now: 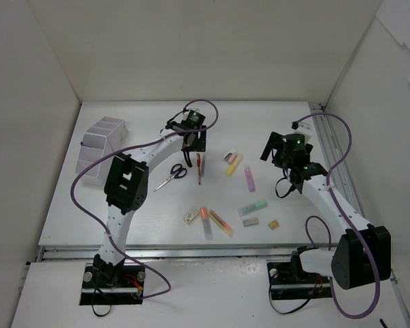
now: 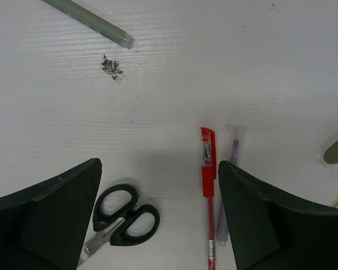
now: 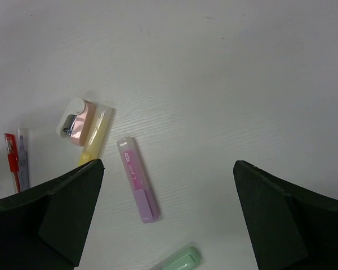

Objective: Sort the stationery into containers
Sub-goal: Pick up the pen from the center of the board.

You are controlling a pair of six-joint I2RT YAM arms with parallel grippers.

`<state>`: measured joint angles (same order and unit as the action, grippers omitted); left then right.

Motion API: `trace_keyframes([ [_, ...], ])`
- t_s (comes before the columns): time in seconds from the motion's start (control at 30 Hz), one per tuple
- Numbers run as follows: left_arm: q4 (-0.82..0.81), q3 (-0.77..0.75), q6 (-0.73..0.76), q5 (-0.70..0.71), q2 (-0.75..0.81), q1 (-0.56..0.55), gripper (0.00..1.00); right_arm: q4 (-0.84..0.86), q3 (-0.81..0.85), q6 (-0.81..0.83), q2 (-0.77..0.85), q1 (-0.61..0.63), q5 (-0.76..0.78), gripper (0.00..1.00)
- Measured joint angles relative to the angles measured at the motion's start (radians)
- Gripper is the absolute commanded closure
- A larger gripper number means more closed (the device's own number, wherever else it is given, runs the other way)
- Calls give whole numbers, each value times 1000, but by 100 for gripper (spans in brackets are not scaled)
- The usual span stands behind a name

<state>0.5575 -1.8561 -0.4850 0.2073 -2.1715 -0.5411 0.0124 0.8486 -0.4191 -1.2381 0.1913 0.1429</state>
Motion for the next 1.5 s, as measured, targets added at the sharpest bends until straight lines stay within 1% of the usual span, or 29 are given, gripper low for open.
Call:
trace_keyframes([
  [0.1, 9, -32, -8, -1, -39, -11, 22, -3, 0, 0, -4, -1, 0, 2],
  [0.3, 31, -33, -24, -4, -85, -23, 27, -11, 0, -1, -6, -2, 0, 2],
  [0.37, 36, -34, -26, -6, -99, -26, 31, -10, 0, -1, -13, -2, 0, 2],
  [0.4, 40, -34, -26, -8, -106, -26, 36, -11, 0, -1, -20, -2, -1, 2],
  [0.5, 47, -34, -32, -18, -120, -26, 39, -13, 0, -1, -44, -2, -1, 2],
  [0.6, 45, -35, -36, -19, -121, -28, 44, -15, 0, -1, -64, -2, -2, 2],
  [0.7, 46, -35, -40, -17, -121, -34, 53, -16, 0, -2, -78, -2, -9, 2],
  [0.73, 47, -35, -40, -16, -121, -37, 60, -16, 0, -3, -82, -2, -10, 2],
  [0.77, 47, -35, -40, -17, -122, -40, 63, -17, 0, -4, -84, -2, -13, 2],
  [0.8, 48, -35, -42, -18, -122, -42, 69, -17, 0, -4, -85, -2, -13, 2],
  [0.93, 46, -30, -48, -26, -122, -47, 76, -17, 0, -4, -85, -2, -14, 2],
  [1.07, 32, -16, -56, -27, -116, -47, 89, -16, 0, -4, -85, -2, -16, 2],
  [1.1, 32, -16, -58, -27, -116, -47, 96, -16, 0, -5, -85, -2, -16, 2],
  [1.17, 33, -16, -61, -27, -115, -47, 100, -17, 0, -5, -85, -2, -16, 2],
  [1.37, 28, -14, -42, -39, -111, -43, 100, -16, 0, 0, -85, -2, -21, 2],
  [1.5, -8, 28, 2, -77, -73, -21, 100, -6, 0, 10, -84, -2, -44, 2],
])
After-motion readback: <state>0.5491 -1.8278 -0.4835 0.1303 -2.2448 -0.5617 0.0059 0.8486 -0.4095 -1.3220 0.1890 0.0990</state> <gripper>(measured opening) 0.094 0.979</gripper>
